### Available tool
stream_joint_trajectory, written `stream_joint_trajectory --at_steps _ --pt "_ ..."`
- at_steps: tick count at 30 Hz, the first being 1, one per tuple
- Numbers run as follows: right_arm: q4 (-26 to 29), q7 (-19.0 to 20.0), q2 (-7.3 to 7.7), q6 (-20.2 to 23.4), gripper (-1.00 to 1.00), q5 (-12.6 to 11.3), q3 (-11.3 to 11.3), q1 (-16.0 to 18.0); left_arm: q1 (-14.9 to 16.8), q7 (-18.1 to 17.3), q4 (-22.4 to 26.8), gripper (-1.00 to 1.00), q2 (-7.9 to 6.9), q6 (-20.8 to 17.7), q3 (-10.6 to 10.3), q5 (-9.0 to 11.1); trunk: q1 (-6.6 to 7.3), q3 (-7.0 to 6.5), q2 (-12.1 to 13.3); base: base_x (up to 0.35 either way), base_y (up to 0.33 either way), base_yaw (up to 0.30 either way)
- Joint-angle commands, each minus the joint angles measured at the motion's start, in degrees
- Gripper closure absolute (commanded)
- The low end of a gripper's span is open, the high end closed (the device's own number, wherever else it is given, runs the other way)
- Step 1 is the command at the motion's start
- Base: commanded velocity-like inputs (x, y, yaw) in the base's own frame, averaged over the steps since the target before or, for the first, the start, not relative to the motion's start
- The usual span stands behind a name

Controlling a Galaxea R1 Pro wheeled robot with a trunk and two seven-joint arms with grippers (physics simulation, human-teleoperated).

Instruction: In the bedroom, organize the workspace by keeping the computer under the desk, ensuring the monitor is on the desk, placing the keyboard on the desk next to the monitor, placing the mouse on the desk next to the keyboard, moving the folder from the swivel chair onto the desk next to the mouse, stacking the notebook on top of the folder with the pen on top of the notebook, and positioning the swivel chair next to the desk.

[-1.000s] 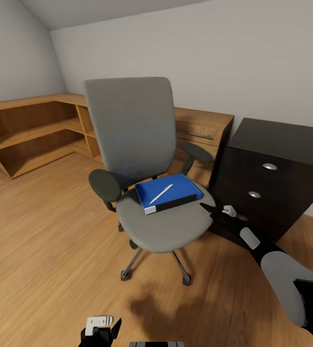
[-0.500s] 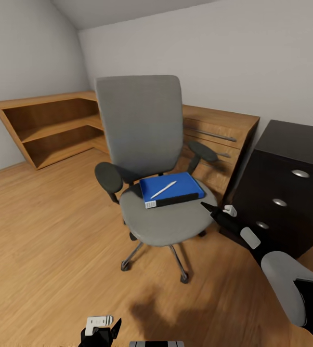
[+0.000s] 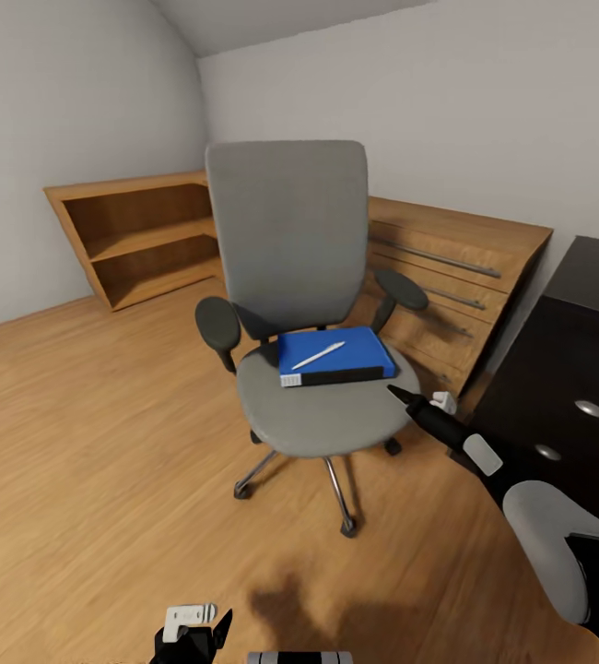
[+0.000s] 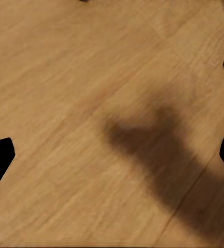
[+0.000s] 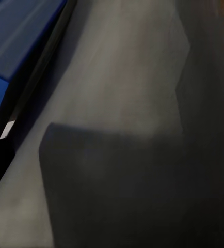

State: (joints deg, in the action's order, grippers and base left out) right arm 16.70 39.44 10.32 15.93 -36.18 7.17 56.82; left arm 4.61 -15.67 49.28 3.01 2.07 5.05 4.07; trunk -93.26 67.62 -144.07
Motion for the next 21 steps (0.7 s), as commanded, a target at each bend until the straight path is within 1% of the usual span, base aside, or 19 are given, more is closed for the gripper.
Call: stream_joint_trajectory --at_steps 1,7,21 --pt "-0.2 -0.1 -0.58 0.4 -1.00 0.4 -1.2 0.0 0.1 -0.5 -0.1 -1.00 0.07 0.0 0.2 0.4 -0.01 0.09 0.0 0.152 0.000 0.182" --pt "-0.2 -0.1 -0.56 0.4 -1.00 0.5 -1.2 0.0 0.0 -0.6 -0.1 -1.00 0.07 0.0 0.2 0.4 -0.01 0.34 0.0 0.216 -0.032 0.138" --pt "-0.2 -0.1 -0.56 0.4 -1.00 0.4 -1.2 0.0 0.1 -0.6 -0.1 -1.00 0.07 -0.1 0.1 0.3 -0.01 1.03 0.0 0.015 -0.002 0.153"
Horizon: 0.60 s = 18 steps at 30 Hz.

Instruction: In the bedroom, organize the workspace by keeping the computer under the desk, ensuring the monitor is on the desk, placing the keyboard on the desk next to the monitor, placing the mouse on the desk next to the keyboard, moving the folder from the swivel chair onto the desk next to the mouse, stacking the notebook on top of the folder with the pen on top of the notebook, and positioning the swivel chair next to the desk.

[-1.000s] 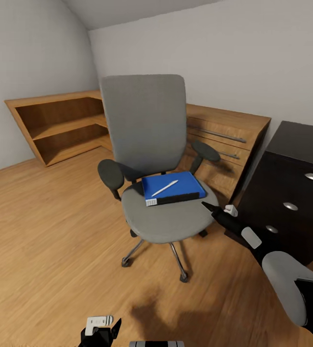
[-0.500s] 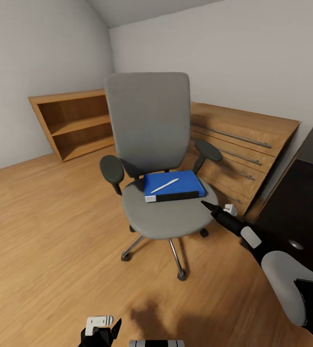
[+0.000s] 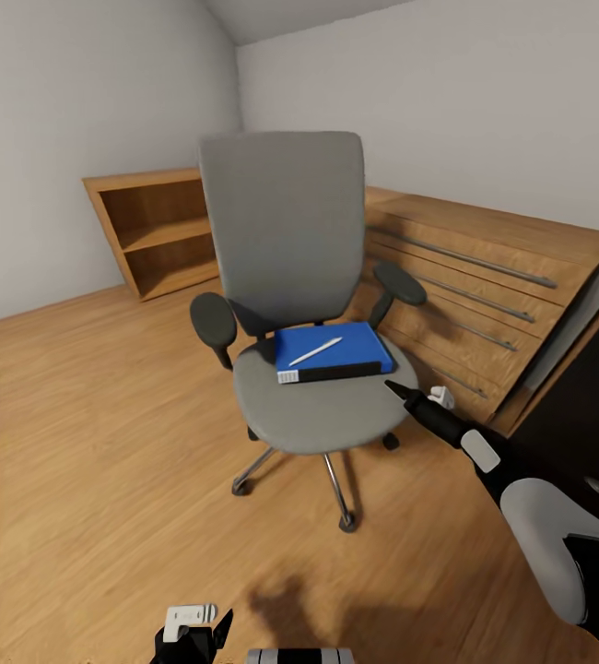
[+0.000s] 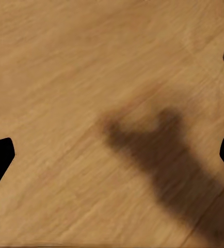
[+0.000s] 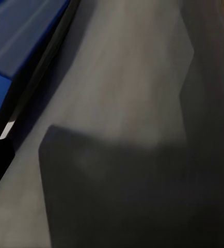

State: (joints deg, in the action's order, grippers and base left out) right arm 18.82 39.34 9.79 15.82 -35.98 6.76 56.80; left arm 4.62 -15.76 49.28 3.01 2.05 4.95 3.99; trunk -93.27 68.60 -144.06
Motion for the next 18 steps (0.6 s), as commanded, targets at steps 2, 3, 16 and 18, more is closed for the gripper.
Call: stream_joint_trajectory --at_steps 2,3,16,18 --pt "-2.3 0.0 -0.04 0.5 -1.00 0.3 -0.8 0.0 0.1 -0.5 -0.1 -1.00 0.07 0.0 0.2 0.4 0.00 0.16 0.0 0.047 0.000 0.164" --pt "-2.3 0.0 -0.04 0.5 -1.00 0.3 -0.8 0.0 0.1 -0.5 -0.1 -1.00 0.07 0.0 0.2 0.4 0.00 0.21 0.0 0.153 -0.008 0.151" --pt "-2.2 0.3 0.11 0.5 -1.00 0.2 -0.7 0.0 0.0 -0.5 -0.1 -1.00 0.07 0.0 0.2 0.4 0.00 0.33 0.0 0.078 -0.029 0.025" --pt "-2.2 0.3 0.12 0.5 -1.00 0.2 -0.7 0.0 0.0 -0.5 -0.1 -1.00 0.07 0.0 0.2 0.4 0.00 0.33 0.0 -0.176 -0.001 0.000"
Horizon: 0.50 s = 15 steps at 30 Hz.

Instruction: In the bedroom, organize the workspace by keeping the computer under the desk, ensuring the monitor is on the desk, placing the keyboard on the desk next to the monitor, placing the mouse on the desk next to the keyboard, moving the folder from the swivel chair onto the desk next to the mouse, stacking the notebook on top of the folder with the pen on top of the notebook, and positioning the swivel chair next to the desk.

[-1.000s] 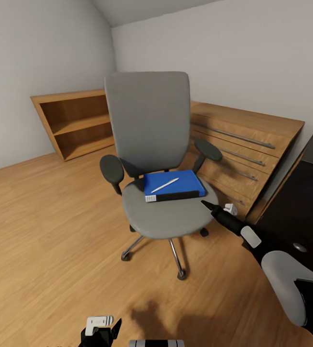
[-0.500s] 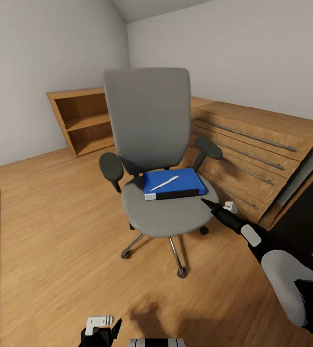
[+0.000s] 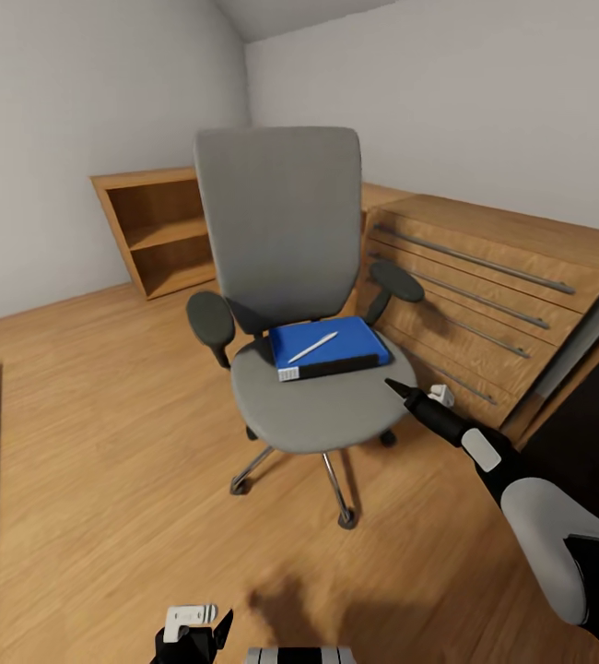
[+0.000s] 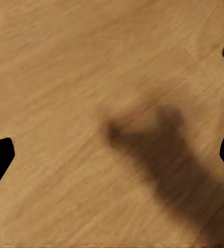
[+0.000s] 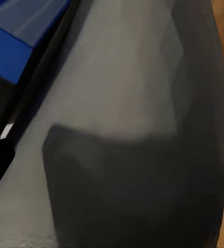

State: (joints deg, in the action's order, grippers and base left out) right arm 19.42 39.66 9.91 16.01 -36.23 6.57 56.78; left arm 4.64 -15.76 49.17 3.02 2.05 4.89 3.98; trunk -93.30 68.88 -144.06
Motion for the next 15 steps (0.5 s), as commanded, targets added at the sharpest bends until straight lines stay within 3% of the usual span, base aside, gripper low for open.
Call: stream_joint_trajectory --at_steps 1,6,15 --pt "-2.8 0.0 0.01 0.3 -1.00 0.4 -0.5 0.0 0.1 -0.5 0.0 -1.00 0.06 0.0 0.2 0.4 0.02 0.05 0.0 -0.211 0.000 0.000" --pt "-2.7 0.0 0.17 0.4 -1.00 0.3 -0.5 0.0 0.0 -0.5 0.0 -1.00 0.06 0.0 0.2 0.4 0.02 -0.15 0.0 -0.221 0.000 -0.050" --pt "-2.6 0.1 0.45 0.6 -1.00 0.3 -0.5 0.0 0.0 -0.5 0.0 -1.00 0.30 0.0 -0.4 0.4 0.02 -0.38 0.0 -0.029 0.000 -0.042"
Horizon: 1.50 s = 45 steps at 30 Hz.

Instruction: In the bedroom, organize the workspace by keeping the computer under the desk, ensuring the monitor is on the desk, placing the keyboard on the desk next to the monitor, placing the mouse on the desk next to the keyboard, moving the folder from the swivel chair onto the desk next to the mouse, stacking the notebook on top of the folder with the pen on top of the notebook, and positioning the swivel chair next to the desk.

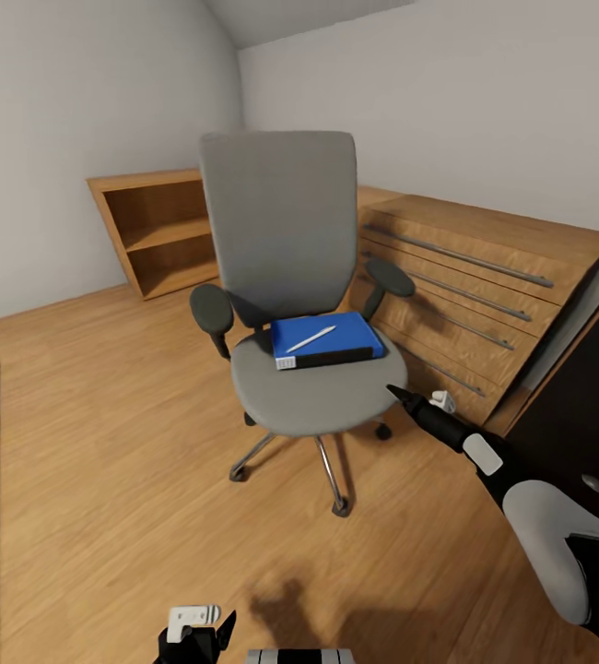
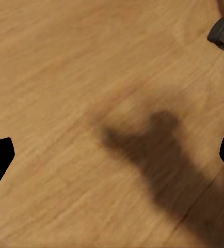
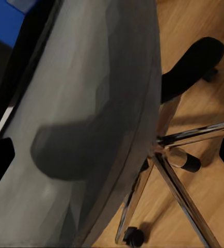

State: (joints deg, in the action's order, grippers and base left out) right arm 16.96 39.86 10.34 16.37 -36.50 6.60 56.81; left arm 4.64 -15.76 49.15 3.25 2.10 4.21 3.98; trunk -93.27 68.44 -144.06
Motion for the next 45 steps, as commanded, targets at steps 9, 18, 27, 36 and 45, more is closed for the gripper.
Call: stream_joint_trajectory --at_steps 9,18,27,36,45 --pt "-0.3 -0.1 -0.02 0.0 -1.00 0.6 -0.5 0.0 0.0 -0.3 0.0 -1.00 0.02 2.5 -1.6 0.5 0.21 -1.72 0.1 -0.001 0.000 -0.001" --pt "-0.4 0.0 -0.14 -0.2 -1.00 0.6 -0.5 0.0 0.0 -0.2 0.0 -1.00 0.00 3.3 -1.7 0.5 0.44 -3.72 0.2 0.000 0.000 0.000" --pt "-0.4 0.0 -0.15 -0.2 -1.00 0.6 -0.5 0.0 0.0 -0.2 0.0 -1.00 0.00 3.3 -1.7 0.5 0.65 -5.49 0.3 0.000 0.000 0.000" --pt "-0.4 0.0 -0.20 -0.2 -1.00 0.6 -0.5 0.0 0.0 -0.4 0.0 -1.00 -0.05 3.3 -1.8 0.5 0.65 -5.49 0.3 0.000 0.000 0.000" --pt "-0.5 0.0 -0.33 0.0 -1.00 0.5 -0.5 0.0 0.1 -0.5 0.0 -1.00 -0.08 3.3 -1.8 0.5 0.65 -5.49 0.3 0.000 0.000 0.000"
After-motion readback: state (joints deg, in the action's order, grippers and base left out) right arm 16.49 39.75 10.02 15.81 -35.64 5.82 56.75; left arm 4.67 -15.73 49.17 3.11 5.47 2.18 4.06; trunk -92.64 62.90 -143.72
